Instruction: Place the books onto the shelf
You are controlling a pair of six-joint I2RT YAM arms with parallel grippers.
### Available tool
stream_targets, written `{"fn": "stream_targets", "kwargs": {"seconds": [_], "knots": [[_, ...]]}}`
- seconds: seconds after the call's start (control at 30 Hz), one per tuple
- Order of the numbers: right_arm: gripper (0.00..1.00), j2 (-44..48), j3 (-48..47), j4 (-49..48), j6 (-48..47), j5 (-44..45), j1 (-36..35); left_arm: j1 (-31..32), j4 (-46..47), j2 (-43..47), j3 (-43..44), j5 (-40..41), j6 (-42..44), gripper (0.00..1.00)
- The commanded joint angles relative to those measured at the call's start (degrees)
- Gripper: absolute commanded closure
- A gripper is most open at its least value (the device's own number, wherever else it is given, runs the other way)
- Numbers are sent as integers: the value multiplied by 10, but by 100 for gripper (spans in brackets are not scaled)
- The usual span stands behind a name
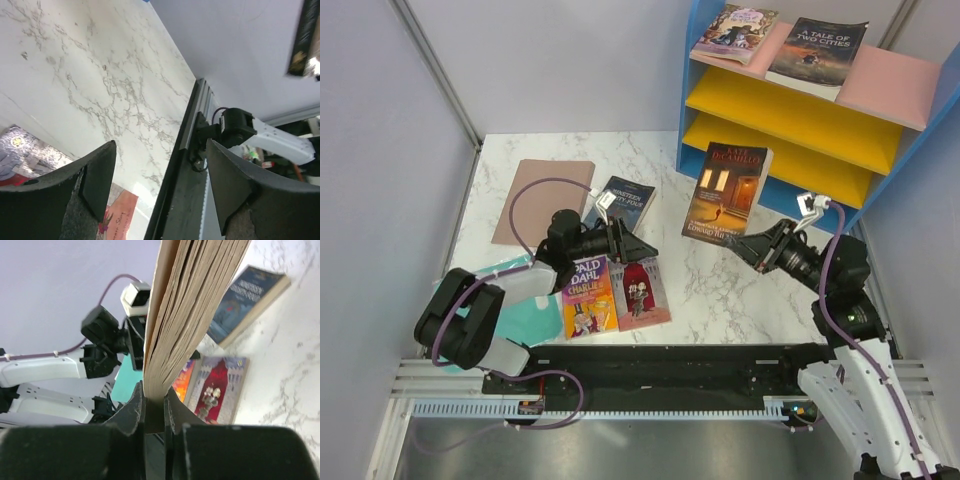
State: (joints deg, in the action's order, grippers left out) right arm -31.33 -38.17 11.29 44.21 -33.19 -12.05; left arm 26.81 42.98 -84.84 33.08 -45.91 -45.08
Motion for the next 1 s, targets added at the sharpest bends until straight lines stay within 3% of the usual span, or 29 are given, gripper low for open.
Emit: {"fn": "stream_targets", "kwargs": {"seconds": [0.0,0.2,0.6,0.7,0.97], "knots": [[100,-33,-104,-5,-36,-13,-1,4,-91,28,-13,23,103,21],[100,-133,-234,18,-57,-5,0,32,-70,-6,-54,24,110,22],[100,-397,-660,212,-159,95,11,88,-46,-49,-61,45,104,23],[100,-443,-714,213,-139,52,44,91,-40,-49,-63,47,105,23],[100,-544,-817,189,-70,-129,218,91,-37,-56,-65,49,105,21]]}}
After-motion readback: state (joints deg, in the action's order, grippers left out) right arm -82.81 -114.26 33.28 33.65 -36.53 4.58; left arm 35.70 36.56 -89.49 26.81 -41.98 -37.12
